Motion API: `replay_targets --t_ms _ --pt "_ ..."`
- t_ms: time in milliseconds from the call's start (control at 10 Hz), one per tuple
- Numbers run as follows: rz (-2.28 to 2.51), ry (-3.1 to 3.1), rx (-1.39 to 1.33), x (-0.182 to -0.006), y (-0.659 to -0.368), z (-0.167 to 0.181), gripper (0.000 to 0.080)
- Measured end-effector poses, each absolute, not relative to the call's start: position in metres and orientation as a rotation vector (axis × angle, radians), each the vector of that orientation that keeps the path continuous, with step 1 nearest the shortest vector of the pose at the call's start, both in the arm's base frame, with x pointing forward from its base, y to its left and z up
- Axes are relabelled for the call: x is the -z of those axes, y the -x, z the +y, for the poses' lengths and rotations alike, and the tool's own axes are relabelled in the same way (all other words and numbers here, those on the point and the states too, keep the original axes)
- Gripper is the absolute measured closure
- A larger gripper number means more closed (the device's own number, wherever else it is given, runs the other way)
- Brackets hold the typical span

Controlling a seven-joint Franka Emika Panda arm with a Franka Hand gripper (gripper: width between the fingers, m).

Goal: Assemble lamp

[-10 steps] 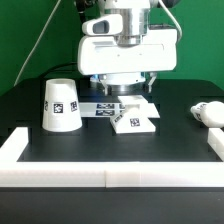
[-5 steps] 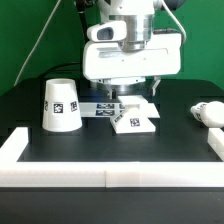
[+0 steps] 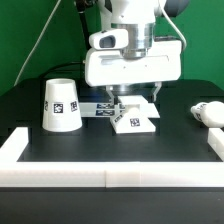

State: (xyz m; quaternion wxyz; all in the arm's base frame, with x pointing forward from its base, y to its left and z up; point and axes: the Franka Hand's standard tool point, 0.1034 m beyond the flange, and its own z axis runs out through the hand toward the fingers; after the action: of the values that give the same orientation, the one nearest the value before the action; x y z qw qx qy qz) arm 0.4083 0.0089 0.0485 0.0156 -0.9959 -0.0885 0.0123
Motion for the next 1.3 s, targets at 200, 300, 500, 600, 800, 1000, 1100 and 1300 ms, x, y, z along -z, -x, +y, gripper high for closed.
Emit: replay_targets --t_ms 200,300,500,600,800,1000,1100,1300 --pt "-0.309 3.096 -0.034 -0.050 -0.410 0.004 0.0228" --pt "-0.308 3.097 -0.032 -0.050 -0.411 0.003 0.0266" --pt "-0.309 3.096 -0.034 -0.049 -0.410 0.004 0.0266" --pt "-0.309 3.096 -0.034 -0.049 -0.410 0.004 0.0266" --pt "-0.309 3.096 -0.034 -0.049 -0.410 0.004 0.0266" --pt "-0.318 3.094 -0.013 -0.050 -0.426 0.007 0.0265" --pt "-0.326 3.091 0.003 -0.050 -0.442 0.010 0.0265" --pt "-0.327 3.083 0.037 -0.050 -0.481 0.022 0.0265"
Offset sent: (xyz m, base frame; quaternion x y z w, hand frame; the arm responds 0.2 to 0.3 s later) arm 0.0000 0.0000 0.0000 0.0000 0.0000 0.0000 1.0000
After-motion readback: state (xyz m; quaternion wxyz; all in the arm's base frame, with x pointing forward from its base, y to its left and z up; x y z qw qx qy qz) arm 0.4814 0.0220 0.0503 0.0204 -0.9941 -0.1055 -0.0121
